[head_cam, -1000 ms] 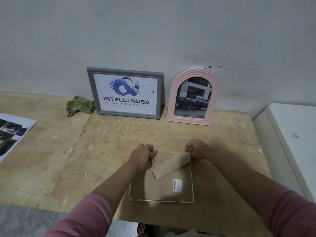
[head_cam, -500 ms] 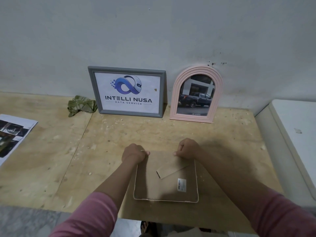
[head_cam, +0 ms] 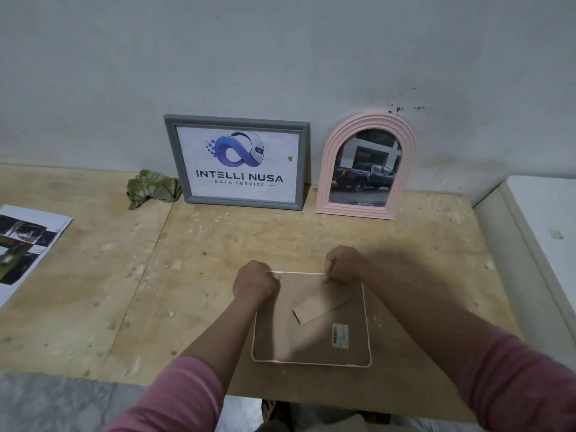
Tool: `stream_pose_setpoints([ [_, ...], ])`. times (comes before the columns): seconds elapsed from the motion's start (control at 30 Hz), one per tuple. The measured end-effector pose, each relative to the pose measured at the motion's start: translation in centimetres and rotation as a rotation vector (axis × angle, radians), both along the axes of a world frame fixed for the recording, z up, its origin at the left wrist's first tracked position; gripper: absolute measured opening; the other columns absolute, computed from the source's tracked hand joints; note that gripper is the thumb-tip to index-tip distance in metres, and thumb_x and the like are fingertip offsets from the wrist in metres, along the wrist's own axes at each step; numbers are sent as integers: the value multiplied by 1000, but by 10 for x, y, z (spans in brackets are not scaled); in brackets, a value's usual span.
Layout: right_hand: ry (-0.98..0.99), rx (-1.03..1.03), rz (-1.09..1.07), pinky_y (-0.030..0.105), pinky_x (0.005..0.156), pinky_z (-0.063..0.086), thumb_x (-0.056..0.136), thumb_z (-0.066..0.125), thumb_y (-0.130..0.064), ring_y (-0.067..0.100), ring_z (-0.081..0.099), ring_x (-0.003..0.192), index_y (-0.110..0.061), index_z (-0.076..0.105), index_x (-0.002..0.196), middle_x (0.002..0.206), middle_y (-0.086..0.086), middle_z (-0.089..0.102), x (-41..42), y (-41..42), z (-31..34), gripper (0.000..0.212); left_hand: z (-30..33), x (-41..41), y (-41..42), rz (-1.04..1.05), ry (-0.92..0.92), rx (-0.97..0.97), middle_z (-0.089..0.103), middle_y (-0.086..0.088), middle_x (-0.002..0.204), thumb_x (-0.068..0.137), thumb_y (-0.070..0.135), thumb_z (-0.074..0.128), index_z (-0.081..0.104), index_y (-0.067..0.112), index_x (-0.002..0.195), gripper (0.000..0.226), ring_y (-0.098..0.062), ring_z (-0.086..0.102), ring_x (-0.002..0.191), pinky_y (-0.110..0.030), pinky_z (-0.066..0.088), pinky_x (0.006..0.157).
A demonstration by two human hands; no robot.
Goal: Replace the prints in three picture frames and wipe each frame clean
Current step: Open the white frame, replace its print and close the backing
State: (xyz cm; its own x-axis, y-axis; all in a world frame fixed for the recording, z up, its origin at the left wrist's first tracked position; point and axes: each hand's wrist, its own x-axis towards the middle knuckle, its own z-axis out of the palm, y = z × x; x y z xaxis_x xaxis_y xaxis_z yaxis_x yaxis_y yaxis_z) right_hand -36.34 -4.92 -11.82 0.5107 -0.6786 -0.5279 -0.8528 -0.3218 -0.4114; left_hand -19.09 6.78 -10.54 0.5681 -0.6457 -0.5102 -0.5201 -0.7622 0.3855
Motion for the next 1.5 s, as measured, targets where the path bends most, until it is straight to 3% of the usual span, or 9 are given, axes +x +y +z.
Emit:
stream_pose_setpoints([
  [0.13,-239,-150,-192,28,74,45,78,58,-27,29,62,86,-3,69,86,93,14,69,-23,11,1,27,-6,-11,17,-71,-162,-64,51,-13,119,86,41,60,48,9,114,44,-29,51,107,-36,45,81],
  [0.23,-247,-483,-223,44,79,51,74,38,-31,38,65,89,2,66,101,100,21,67,-52,47,-6,51,-15,-20,43,-426,-363,-241,41,-9,135,84,61,47,37,15,133,68,-26,42,121,-40,41,98],
  [0.3,-159,-551,-214,53,83,49,77,36,-29,36,64,100,1,63,110,110,19,66,-65,87,-8,52,-18,-23,56,-656,-311,-266,21,-6,154,80,75,36,23,16,146,89,-26,25,140,-51,22,113],
  [0.47,132,-471,-131,66,82,43,71,56,-32,33,60,113,3,61,119,124,18,61,-73,137,-26,60,-27,-27,72,-912,-245,-26,-28,-4,155,61,90,42,-16,12,149,131,-23,-20,145,-55,-8,113],
  [0.7,284,-397,-68,65,79,45,76,37,-37,30,60,114,2,60,121,128,17,58,-72,139,-41,64,-34,-22,68,-998,-268,9,-33,-10,151,47,96,34,-19,6,147,144,-25,-30,137,-45,-4,117],
  [1.0,222,-344,-142,67,82,43,82,33,-37,31,57,119,1,54,128,136,17,52,-74,143,-44,63,-37,-21,71,-994,-225,-15,-35,-10,148,44,96,23,-18,5,147,143,-23,-31,136,-45,-1,117],
  [1.17,121,-377,-107,64,107,13,95,28,-38,25,6,146,-2,14,148,158,13,2,-78,144,-24,66,-29,-10,86,-967,-234,-7,-26,-8,155,74,78,34,-16,9,149,113,-24,-19,145,-47,1,117],
  [1.3,27,-414,-45,59,106,24,84,16,-40,37,28,139,4,34,141,152,19,25,-74,162,-28,73,-28,2,102,-932,-281,-7,-24,-6,156,88,63,38,-13,10,150,96,-22,-16,146,-48,1,117],
  [1.5,-25,-356,-92,44,94,44,83,37,-34,29,45,130,-1,48,133,143,15,43,-71,174,-40,62,-30,0,105,-897,-248,-21,-23,-6,156,89,60,39,-13,10,150,94,-21,-14,146,-46,1,117],
])
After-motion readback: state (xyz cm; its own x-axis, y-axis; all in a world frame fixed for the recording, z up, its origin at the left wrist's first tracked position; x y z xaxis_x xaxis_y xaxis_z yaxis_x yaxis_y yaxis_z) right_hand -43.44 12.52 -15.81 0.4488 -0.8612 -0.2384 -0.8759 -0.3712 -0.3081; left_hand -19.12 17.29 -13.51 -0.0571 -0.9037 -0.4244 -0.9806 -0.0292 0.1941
